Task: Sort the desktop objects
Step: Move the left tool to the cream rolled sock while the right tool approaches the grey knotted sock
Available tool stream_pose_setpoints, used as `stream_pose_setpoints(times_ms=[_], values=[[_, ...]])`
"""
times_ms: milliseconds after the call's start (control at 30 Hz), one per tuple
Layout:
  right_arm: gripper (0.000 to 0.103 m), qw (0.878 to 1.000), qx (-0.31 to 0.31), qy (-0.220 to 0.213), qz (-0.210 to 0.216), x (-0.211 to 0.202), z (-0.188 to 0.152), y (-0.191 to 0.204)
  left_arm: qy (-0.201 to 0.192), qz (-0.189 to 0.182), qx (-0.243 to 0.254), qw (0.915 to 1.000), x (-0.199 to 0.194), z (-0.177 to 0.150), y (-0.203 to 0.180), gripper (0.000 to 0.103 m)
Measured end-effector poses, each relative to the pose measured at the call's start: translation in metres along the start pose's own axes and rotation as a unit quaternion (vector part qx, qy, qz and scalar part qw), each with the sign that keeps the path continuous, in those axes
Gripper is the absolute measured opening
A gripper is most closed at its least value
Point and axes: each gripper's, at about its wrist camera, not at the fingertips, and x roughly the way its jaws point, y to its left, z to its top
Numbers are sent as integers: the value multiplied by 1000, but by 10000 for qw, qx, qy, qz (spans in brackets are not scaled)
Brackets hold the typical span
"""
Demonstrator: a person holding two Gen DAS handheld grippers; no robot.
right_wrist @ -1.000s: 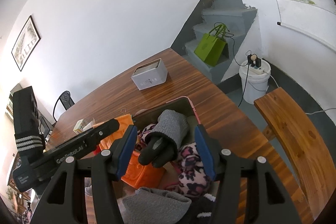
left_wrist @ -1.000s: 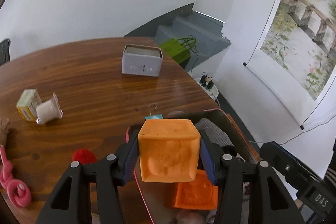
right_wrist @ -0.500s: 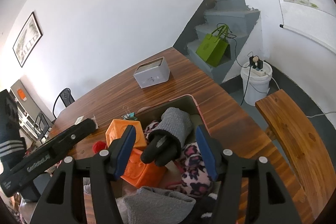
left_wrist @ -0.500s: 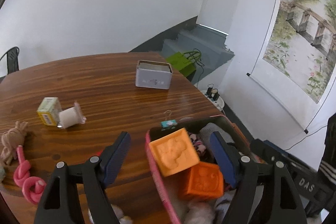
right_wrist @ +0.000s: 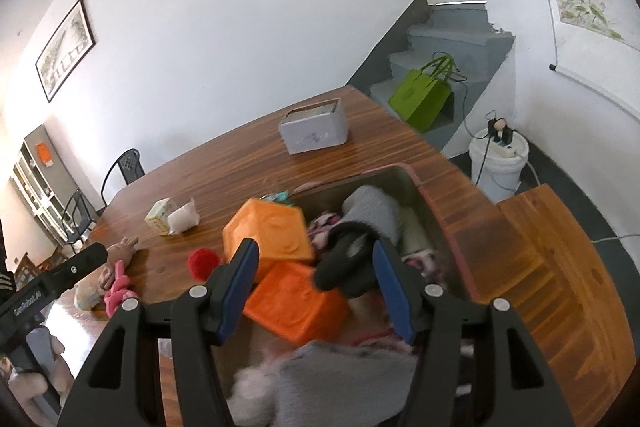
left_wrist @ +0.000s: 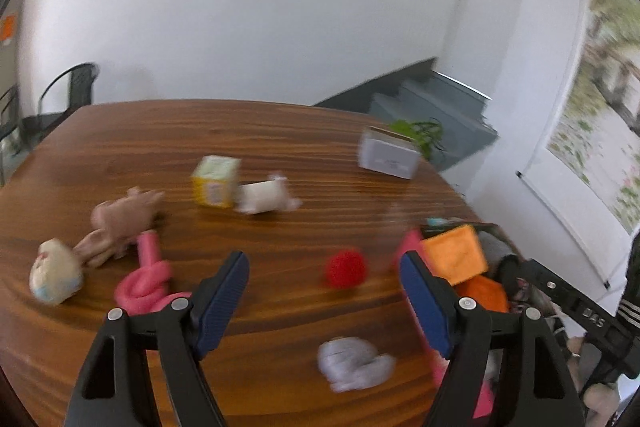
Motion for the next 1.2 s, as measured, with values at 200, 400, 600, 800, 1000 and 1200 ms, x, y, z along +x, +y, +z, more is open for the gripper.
stream_pose_setpoints(times_ms=[200,400,600,800,1000,1200], values=[[65,9988,-334,73,344,0,-16,48,-14,448,-401,9982,-15,-10,63,80],[65,9956,-681,308,568,9,-34,93,-205,975,-624,9931,-36,-16,123,79],[66,9924,-843,484,753,17,-48,127,-281,1326,-1003,9857,-51,-18,185,80],[66,9872,-1165,711,825,27,-68,155,-280,1441,-1147,9825,-53,-19,224,79],[66,9838,-1323,898,806,38,-81,165,-112,1255,-1095,9860,-38,-15,231,80],[66,9818,-1416,988,785,43,-86,167,99,1196,-782,9897,-16,-11,222,80]])
